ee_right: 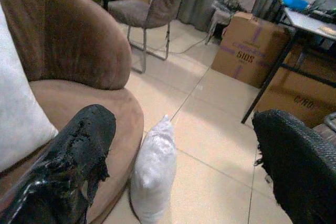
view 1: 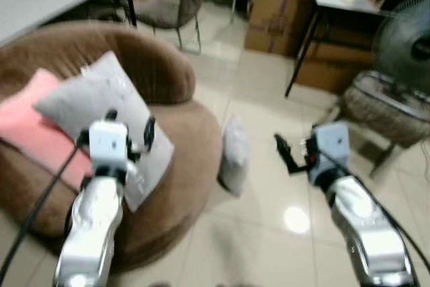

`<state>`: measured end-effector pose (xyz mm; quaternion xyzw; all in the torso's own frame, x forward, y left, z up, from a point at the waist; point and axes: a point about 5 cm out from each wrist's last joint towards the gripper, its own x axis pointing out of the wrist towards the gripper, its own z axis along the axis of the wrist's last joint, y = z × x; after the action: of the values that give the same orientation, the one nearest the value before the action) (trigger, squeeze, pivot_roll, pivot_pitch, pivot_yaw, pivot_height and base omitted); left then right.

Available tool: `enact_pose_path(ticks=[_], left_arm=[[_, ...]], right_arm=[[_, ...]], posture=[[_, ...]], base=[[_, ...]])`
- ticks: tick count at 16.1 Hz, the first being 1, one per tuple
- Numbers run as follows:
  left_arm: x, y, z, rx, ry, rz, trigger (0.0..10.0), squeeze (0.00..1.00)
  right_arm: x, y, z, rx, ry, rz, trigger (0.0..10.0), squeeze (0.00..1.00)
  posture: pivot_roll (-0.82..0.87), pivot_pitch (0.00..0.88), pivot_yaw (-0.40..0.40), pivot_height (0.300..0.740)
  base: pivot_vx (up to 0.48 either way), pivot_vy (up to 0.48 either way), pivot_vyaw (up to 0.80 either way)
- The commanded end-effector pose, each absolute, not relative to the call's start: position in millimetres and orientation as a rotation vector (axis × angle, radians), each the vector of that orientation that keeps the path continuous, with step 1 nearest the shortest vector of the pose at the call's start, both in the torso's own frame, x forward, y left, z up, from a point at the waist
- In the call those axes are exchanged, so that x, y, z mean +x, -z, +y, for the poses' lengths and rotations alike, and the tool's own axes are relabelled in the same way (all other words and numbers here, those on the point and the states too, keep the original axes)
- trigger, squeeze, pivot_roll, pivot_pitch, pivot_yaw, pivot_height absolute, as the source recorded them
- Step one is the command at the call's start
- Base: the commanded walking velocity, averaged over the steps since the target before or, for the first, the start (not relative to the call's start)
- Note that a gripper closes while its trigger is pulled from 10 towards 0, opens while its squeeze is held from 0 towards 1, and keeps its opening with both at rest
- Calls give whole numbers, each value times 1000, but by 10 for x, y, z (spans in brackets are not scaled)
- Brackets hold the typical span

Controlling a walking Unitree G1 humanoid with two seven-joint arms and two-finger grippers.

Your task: Move the pillow to the sofa from floor

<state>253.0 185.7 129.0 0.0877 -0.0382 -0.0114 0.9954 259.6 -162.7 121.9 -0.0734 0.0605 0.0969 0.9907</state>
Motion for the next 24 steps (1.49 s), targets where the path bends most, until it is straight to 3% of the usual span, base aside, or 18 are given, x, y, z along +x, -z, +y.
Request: enact_pose_path(ticks=[1,2,3,8,24], left_arm=[[2536,-1336,1766,193,46,-89,10000,839],[2533,-1324,1748,166,51,-80,10000,824],[2535,-1323,1742,166,47,-74,10000,714],[2552,-1328,1684,187,85,-69,10000,718],[2647,-1314,1721,169,55,-52,10000,733]], right_arm=[[2590,-1224,-1662,-165,-164,123,10000,0],[2589,-1224,-1662,-165,-157,120,10000,0],[2586,-1223,-1663,-157,-149,120,10000,0],[2559,-1197,-1694,-145,-108,129,10000,0],[2672,-1245,-1642,-190,-147,96,10000,0]], posture=[[85,0,-32,740],[82,0,-29,740],[81,0,-27,740],[75,0,-18,740],[70,0,-25,740]], base=[[0,-480,0],[0,0,0],[0,0,0],[0,0,-640],[340,0,0]])
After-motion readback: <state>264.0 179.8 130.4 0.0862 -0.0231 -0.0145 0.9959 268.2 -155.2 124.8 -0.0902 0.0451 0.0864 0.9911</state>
